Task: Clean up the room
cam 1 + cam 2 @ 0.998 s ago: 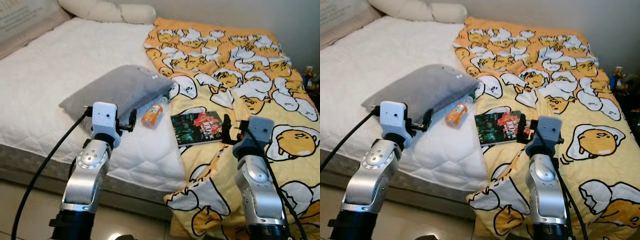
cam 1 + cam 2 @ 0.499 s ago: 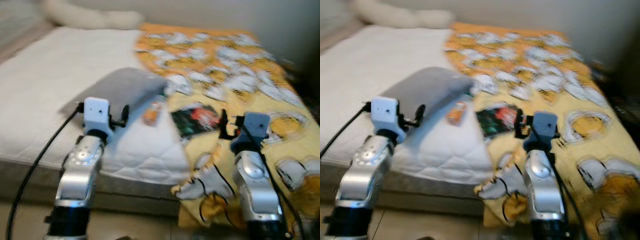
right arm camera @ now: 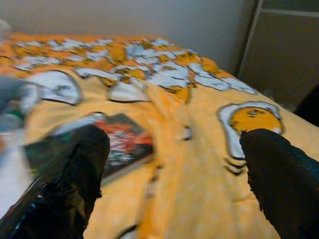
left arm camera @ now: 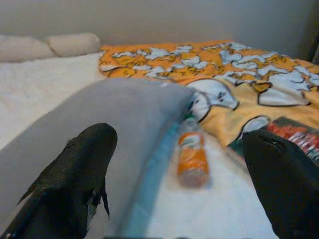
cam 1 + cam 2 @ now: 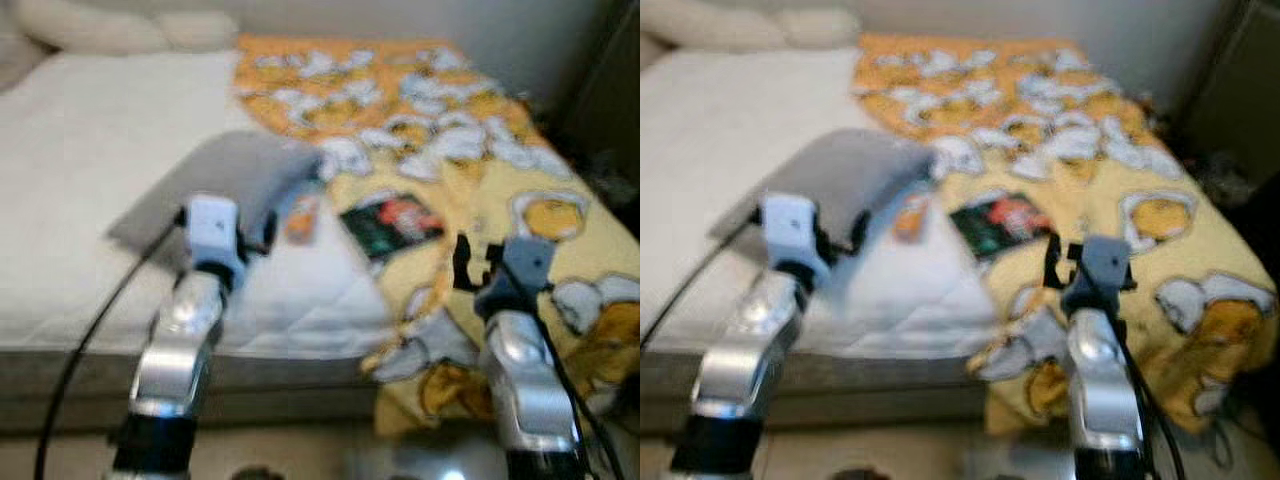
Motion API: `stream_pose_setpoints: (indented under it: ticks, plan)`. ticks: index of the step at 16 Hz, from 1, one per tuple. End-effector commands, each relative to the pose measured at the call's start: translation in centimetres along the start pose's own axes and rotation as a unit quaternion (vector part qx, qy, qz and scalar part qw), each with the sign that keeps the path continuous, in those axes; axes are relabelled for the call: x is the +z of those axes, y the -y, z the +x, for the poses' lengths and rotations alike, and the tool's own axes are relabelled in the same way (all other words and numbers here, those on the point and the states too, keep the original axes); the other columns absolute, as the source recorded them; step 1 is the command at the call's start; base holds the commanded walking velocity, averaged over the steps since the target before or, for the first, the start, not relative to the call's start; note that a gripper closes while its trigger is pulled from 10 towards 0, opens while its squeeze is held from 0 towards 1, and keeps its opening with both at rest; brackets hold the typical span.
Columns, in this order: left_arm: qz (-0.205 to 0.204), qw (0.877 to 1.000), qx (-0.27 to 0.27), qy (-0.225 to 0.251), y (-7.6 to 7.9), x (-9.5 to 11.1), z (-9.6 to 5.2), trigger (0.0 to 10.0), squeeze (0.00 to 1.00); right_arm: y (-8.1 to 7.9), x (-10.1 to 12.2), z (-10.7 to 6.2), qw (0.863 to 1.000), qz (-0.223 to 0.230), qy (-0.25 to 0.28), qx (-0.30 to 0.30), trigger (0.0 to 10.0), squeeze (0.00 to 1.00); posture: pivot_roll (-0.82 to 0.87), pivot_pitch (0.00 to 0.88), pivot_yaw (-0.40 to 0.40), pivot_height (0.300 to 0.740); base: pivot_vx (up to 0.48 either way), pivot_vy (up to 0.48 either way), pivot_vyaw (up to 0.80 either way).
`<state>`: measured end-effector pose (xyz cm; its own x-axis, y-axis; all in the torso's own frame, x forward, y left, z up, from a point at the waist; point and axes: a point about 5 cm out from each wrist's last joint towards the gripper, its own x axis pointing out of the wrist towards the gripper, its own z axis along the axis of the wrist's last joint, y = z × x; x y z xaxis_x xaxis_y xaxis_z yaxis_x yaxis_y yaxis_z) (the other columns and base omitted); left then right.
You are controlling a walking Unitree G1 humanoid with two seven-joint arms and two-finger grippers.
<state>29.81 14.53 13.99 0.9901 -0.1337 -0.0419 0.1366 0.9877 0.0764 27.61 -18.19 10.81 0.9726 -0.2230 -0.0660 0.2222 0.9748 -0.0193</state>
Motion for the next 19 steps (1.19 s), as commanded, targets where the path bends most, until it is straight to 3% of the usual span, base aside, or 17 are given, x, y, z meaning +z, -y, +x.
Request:
stream_pose_setpoints:
  ticks: [1,4,13,19]
  plan:
    - [0.007,1.0,0.011,0.005,-0.6,0.4,-0.1,10.0,0.72,-0.5,0.5,-0.1,1.0,0.006,0.006,0.011,10.0,0.0,0.03,0.009,-0.011,0.74,0.0,0.319,0.0]
    - [0.011,1.0,0.017,0.019,-1.1,1.3,0.0,10.0,0.73,-0.5,0.7,-0.1,1.0,0.029,0.006,0.008,10.0,0.0,0.04,0.003,-0.015,0.74,0.0,0.32,0.0]
    - [0.018,0.999,0.017,0.028,-1.7,2.0,0.2,10.0,0.72,-0.8,0.7,-0.2,0.999,0.033,0.011,0.017,10.0,0.0,0.06,0.0,-0.009,0.74,0.0,0.325,0.0]
    - [-0.008,0.999,0.023,0.027,-1.9,1.6,0.1,10.0,0.71,-1.2,0.8,-0.1,0.999,0.035,0.012,0.019,10.0,0.0,0.06,0.0,-0.015,0.74,0.0,0.145,0.0]
